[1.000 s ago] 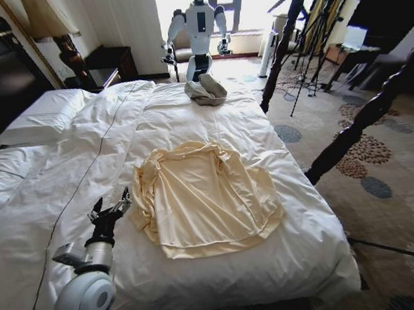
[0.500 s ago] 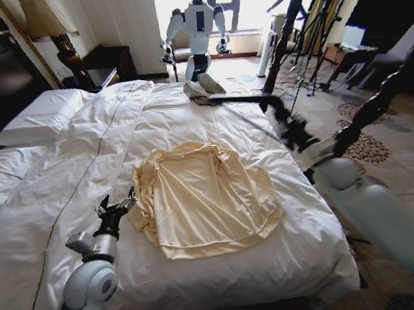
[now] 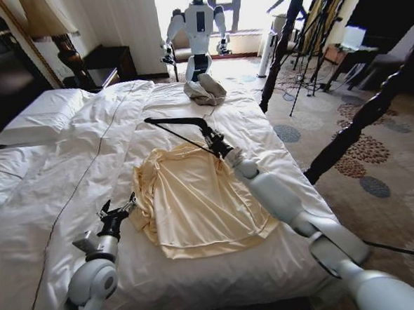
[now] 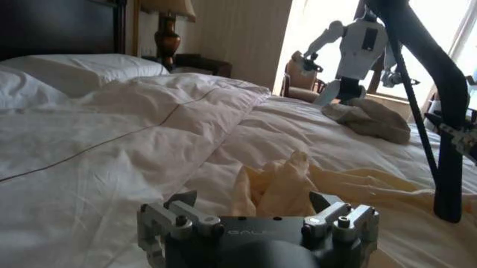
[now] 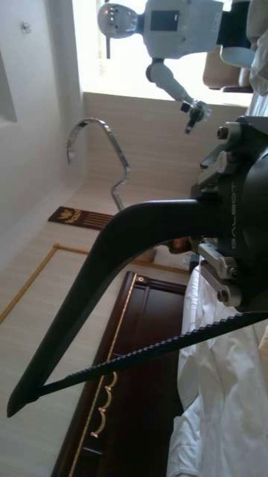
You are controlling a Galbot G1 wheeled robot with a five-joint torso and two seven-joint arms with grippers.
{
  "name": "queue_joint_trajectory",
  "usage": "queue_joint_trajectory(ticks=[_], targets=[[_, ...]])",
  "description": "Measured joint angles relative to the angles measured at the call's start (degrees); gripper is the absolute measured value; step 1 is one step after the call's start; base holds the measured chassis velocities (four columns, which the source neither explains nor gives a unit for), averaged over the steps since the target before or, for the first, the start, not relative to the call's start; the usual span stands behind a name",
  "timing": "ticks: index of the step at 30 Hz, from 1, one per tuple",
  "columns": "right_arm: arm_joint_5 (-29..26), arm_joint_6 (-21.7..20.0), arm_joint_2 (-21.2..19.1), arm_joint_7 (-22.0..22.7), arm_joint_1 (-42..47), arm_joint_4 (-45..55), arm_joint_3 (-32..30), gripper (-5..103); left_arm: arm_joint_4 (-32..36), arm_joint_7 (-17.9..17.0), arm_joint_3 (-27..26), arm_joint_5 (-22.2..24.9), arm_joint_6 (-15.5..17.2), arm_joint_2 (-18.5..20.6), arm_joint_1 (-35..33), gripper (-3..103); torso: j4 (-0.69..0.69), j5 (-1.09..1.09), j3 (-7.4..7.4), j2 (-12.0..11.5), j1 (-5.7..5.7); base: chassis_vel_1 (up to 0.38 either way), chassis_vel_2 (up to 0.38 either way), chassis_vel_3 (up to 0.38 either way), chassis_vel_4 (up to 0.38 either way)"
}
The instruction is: Pick up the clothes from the bed and hang them on the clothes hanger.
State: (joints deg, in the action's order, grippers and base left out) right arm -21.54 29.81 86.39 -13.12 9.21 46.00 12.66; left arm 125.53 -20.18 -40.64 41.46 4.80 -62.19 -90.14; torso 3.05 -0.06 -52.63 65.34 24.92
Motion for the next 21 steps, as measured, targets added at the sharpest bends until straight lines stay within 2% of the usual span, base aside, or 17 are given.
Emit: queue_joint_trajectory(ticks=[3,6,10,21], targets=[[2.0,0.5,2.1,-0.6,-0.2,-3.0,-1.2,20,0.0,0.0,-0.8,0.4,0.0,0.4,-0.3,100,0.03,-0.01,0.00,0.0,0.00,0.000,0.000,0.000,0.000],[4.1,-0.5,2.2,-0.3,-0.2,-3.3,-1.7,20,-0.1,0.0,-1.4,0.8,0.0,0.9,-0.4,100,0.06,0.00,0.01,0.0,-0.01,0.000,0.000,0.000,0.000],[5.4,-2.2,0.1,-0.1,0.0,-2.6,-1.8,20,-0.7,0.0,-1.3,1.0,-0.1,0.9,0.4,100,0.08,0.02,0.01,0.0,-0.01,0.000,0.000,0.000,0.000],[4.4,-5.2,-5.8,-2.4,0.0,1.2,-1.7,20,-1.1,0.1,0.1,0.1,-0.3,-0.2,0.9,100,0.09,0.04,0.01,0.0,-0.01,0.000,0.000,0.000,0.000]])
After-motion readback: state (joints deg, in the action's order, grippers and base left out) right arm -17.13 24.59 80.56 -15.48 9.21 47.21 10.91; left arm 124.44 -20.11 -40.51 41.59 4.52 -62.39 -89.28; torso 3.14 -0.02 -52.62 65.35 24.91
